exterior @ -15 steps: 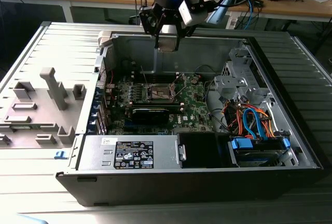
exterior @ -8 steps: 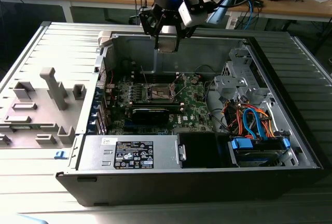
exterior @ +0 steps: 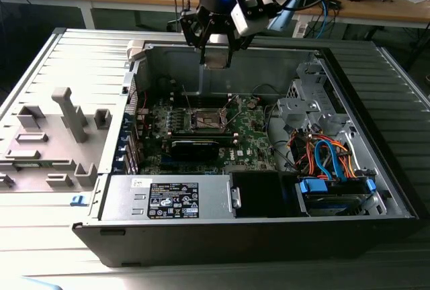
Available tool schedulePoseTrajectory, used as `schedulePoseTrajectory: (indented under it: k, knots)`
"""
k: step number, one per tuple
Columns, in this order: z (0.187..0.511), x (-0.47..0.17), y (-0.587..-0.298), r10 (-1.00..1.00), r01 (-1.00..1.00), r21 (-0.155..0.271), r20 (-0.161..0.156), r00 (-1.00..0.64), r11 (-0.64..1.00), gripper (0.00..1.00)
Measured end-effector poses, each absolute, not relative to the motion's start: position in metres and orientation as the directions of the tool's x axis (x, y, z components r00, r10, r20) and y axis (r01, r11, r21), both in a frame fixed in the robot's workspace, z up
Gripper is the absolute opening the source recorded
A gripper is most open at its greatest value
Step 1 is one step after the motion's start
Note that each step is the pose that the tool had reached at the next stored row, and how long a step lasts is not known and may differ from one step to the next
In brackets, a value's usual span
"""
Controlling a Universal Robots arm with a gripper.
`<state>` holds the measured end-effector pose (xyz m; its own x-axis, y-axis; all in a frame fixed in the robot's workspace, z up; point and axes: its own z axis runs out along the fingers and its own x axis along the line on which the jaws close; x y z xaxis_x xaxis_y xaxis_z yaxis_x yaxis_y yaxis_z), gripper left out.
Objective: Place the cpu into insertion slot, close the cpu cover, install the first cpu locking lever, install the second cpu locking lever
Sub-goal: 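Place the cpu into insertion slot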
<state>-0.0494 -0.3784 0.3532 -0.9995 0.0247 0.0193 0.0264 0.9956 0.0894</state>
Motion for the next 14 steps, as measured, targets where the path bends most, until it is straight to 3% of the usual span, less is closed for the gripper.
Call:
schedulePoseTrajectory:
  k: [14]
  knots:
    - [0.3511,-0.0501,-0.3805,0.025,0.026,0.089,0.019,-1.0,0.996,0.55]
